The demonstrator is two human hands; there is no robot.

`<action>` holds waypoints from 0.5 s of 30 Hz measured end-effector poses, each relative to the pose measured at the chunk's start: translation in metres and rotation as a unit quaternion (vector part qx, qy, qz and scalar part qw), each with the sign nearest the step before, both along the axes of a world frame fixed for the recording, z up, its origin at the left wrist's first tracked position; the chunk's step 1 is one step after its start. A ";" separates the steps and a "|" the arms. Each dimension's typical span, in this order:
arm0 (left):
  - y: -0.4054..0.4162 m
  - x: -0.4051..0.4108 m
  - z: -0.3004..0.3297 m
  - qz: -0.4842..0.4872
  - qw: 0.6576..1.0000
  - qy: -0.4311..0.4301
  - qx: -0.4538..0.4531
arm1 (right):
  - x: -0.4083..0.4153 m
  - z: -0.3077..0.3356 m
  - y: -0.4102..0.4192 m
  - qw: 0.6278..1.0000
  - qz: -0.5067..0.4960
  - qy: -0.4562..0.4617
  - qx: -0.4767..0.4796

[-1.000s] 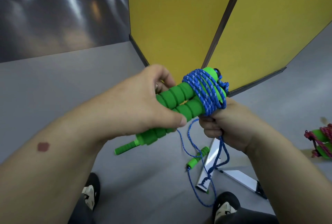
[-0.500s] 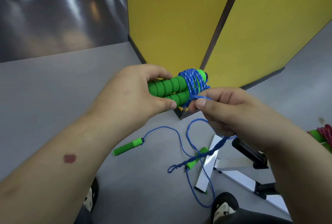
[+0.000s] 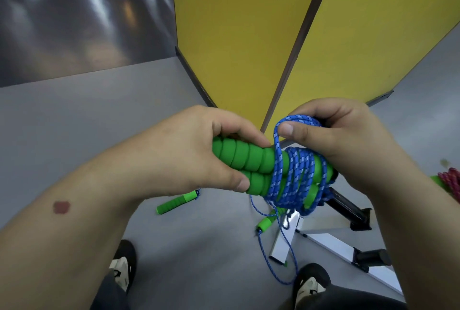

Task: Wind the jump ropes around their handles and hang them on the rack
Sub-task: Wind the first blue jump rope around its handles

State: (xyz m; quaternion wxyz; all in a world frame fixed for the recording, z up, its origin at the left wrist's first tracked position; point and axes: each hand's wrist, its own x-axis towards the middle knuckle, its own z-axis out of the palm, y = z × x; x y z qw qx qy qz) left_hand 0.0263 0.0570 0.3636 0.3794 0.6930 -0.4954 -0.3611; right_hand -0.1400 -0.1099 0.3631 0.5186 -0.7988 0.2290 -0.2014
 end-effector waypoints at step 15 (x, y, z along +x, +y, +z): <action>-0.009 0.005 -0.014 0.162 0.945 0.227 -0.172 | 0.006 -0.028 0.008 0.962 0.088 0.153 0.209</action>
